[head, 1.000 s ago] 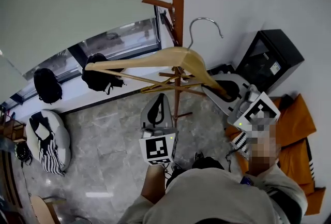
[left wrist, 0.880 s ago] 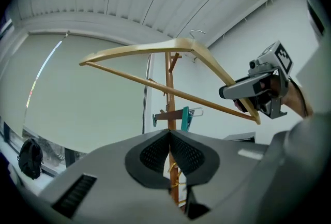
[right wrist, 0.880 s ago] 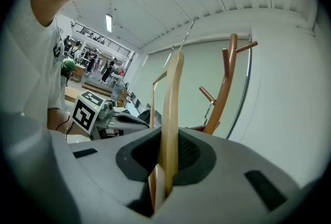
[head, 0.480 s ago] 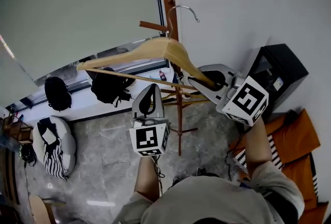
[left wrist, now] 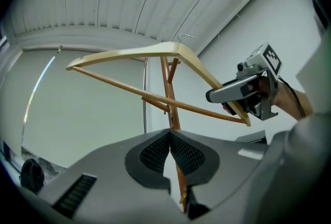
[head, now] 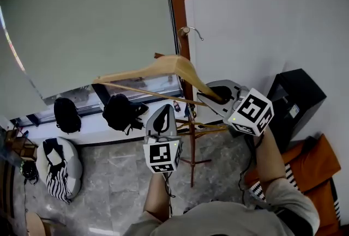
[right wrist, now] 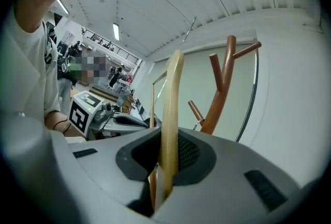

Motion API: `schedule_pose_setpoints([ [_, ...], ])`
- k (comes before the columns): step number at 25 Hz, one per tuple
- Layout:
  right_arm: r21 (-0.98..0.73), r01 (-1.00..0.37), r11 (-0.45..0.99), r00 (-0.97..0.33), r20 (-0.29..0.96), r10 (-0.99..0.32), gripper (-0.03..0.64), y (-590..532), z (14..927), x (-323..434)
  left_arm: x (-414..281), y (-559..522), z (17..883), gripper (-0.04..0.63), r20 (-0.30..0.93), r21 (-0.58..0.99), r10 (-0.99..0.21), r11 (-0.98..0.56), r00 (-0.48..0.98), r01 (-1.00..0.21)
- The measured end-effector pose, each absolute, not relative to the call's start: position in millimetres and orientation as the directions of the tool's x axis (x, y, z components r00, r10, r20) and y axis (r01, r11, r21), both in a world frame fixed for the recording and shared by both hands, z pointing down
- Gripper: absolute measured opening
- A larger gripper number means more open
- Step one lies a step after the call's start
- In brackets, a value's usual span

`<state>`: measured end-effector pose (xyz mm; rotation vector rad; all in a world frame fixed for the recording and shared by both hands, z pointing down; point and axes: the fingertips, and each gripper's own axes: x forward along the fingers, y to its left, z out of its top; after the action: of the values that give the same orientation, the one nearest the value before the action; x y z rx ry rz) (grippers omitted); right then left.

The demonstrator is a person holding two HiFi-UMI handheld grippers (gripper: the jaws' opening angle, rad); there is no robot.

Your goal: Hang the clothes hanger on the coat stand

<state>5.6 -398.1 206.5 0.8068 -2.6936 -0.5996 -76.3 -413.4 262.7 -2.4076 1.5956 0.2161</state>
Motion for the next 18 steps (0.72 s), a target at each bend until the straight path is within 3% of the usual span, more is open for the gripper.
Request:
schedule_pose_setpoints([
  [18,0.360,-0.429,0.828,-0.845,0.165,-0.509,0.034,-443.8,220.9,10.4,-69.2,-431.6,259.6,0.011,-0.245,-0.143,-0.892,-0.354,0.379,-0.924],
])
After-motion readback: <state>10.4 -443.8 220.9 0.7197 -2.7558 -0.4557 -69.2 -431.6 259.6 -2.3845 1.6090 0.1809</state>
